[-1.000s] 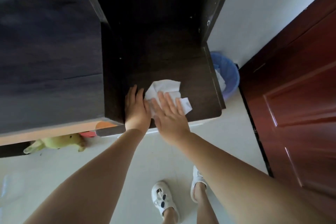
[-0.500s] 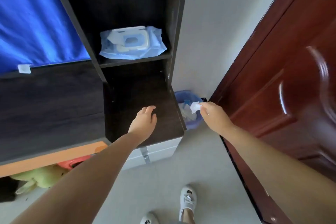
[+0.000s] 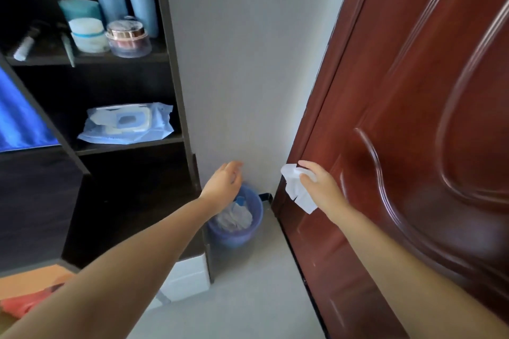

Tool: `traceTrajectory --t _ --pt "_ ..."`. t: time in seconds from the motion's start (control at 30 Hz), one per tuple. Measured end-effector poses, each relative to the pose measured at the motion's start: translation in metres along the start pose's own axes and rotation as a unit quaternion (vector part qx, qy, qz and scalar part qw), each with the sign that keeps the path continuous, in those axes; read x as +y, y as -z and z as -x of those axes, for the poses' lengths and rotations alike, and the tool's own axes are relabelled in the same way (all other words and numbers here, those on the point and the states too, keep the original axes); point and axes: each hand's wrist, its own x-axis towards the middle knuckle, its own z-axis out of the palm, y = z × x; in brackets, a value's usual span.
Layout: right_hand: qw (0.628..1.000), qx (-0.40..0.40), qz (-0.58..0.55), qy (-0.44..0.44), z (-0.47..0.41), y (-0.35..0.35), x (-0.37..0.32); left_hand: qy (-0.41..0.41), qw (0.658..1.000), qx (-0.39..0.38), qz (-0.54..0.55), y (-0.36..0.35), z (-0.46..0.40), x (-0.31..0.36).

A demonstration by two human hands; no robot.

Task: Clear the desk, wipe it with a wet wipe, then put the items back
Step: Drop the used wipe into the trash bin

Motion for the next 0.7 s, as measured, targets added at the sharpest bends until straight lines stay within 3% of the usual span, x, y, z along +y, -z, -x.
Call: traceTrajectory --t 0.23,0.47,0.7 --pt "0.996 -0.055 -0.064 0.011 -0.049 0.022 0.023 0.051 0.998 0.034 0.035 -0.045 -0.024 0.020" --pt "0.990 -0.133 -0.042 -0.007 -0.118 -0.016 0.044 0.155 0.985 0.070 0.021 -0.058 -0.073 -0.042" --pt "0.981 -0.175 -0.033 -0.081 -0.198 -0.052 0.094 0.265 0.963 0.031 0.046 -0.106 -0.122 -0.101"
